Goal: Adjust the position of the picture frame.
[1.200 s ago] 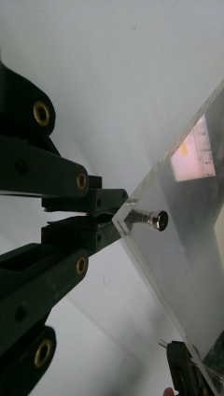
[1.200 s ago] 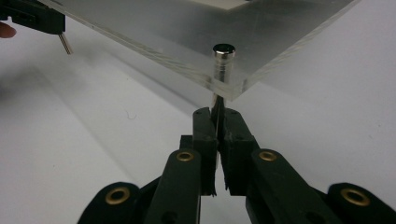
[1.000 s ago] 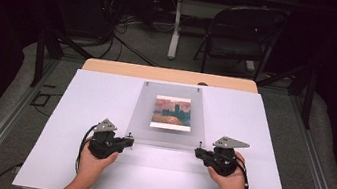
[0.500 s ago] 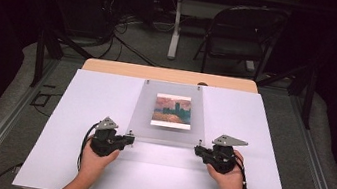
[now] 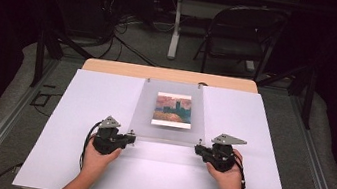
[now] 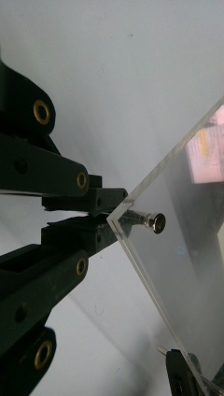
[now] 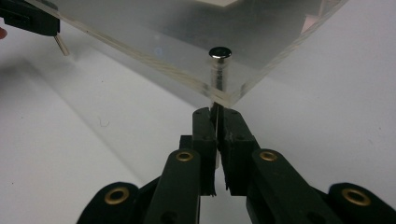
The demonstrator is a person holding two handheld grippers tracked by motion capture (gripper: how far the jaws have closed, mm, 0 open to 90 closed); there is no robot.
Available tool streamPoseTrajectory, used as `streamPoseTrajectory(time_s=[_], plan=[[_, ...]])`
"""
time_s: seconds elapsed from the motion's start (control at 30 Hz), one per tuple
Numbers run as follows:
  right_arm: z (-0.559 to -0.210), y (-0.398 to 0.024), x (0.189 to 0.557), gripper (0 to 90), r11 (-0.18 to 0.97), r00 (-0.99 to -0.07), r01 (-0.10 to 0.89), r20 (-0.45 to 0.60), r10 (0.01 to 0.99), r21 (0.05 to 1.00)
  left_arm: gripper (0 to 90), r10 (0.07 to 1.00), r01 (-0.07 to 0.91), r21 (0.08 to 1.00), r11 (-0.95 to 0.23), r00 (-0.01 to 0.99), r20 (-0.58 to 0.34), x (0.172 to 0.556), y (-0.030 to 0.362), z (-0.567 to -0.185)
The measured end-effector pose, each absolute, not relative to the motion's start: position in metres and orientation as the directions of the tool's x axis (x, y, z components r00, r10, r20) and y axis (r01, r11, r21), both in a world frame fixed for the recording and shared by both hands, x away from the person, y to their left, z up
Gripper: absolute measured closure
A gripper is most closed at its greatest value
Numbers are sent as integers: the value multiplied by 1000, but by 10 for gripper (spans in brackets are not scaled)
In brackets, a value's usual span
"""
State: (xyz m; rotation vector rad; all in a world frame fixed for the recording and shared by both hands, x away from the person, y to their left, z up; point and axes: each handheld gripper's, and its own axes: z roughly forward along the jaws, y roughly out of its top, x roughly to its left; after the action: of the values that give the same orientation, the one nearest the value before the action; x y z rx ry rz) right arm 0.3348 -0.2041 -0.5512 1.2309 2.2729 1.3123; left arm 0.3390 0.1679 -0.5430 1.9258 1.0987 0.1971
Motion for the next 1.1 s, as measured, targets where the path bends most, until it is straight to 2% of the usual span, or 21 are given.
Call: streamPoseTrajectory(time_s=[0.93,1.1], plan=[[-562,-203,335,851,256,-606,551,170,777,794,836,760,627,745,-228,593,-266,339,165,-552],[-562,-205,334,804,243,-597,562,184,781,791,790,753,628,755,-190,587,-299,338,167,-551]])
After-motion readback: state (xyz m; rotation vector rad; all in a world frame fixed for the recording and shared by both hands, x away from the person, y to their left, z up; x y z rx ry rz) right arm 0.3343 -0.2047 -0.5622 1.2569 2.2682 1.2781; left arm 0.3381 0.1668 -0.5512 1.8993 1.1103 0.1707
